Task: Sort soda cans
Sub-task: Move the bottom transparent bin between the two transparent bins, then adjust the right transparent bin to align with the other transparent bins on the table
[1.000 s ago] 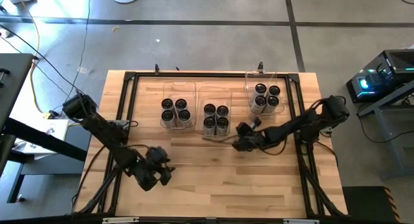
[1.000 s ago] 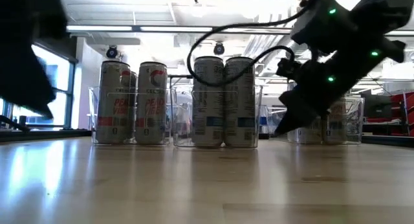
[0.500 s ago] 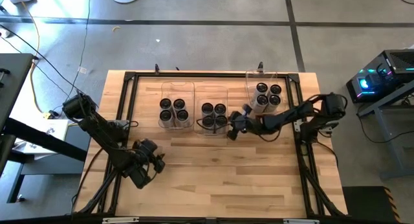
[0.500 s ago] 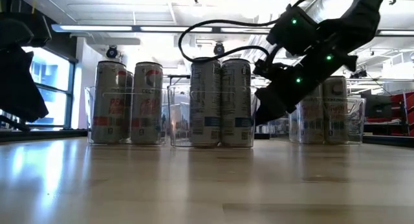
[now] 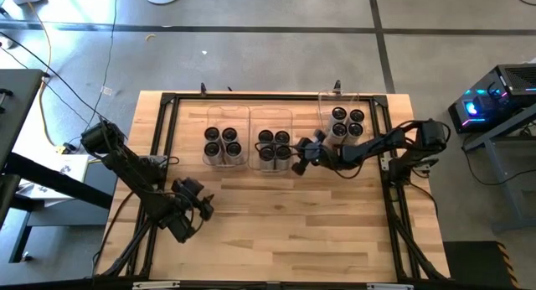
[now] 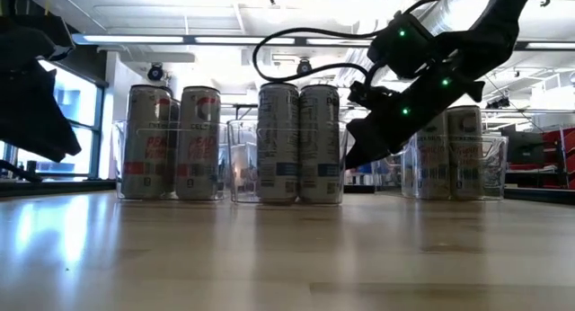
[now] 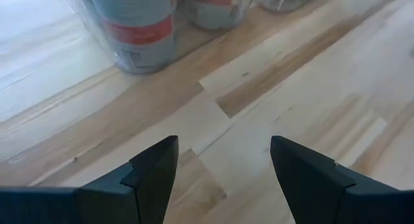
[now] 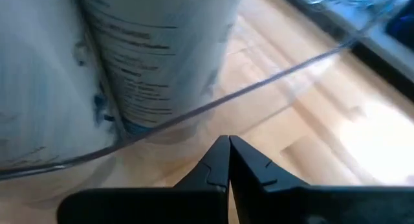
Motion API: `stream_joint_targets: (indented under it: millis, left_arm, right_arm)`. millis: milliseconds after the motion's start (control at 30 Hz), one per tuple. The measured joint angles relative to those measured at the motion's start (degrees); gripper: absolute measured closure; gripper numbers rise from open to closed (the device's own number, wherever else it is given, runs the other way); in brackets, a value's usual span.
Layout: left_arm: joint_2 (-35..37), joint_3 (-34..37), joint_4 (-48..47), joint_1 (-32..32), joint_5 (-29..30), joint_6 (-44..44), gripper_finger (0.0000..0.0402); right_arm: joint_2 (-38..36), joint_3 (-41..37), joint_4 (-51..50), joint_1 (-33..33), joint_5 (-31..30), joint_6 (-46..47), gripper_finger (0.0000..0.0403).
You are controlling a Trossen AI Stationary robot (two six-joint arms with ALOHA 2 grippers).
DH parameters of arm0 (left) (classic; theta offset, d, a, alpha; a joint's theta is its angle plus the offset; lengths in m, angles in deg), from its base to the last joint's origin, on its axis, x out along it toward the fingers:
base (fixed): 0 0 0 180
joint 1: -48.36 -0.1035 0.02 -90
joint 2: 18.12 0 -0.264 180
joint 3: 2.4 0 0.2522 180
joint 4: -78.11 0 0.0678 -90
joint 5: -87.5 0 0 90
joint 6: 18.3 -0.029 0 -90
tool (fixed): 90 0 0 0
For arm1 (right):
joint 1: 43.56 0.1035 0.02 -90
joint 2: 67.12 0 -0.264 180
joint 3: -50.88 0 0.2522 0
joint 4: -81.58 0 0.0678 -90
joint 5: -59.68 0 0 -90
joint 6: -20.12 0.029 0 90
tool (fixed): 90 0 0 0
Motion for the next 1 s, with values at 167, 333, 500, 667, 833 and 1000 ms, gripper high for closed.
stream_joint_targets:
  millis: [167, 333, 500, 667, 833, 1000]
  left_arm:
    - [0.0, 2.38, 3.19, 0.2, 2.34, 2.91, 0.0161]
    - [-0.02, 3.49, 13.17, 0.8, 7.12, -5.03, 0.0161]
    - [-0.02, 3.49, 29.52, 0.96, 15.19, -22.52, 0.0161]
    - [-0.04, 3.49, 38.8, 0.94, 25.5, -33.21, 0.0161]
    - [-0.04, 3.49, 41.32, 0.74, 27.09, -38.22, 0.0161]
    - [-0.07, 3.49, 43.78, 0.82, 25.62, -37.53, 0.0161]
  right_arm:
    - [-1.57, 0.02, 0.36, 0.71, -4.29, -2.1, 0.0403]
    - [-7.7, 0.08, -2.5, 4.32, -4.6, -3.73, 0.0403]
    - [-17.15, 0.09, -7.26, 10.79, -4.53, -10.17, 0.0403]
    - [-24.85, 0.11, -19.01, 15.92, -3.27, -10.22, 0.0403]
    - [-30.91, 0.11, -33.49, 18.71, -3.11, -6.8, 0.04]
    - [-35.93, 3.0, -52.55, 19.03, -2.3, 1.55, 0.0355]
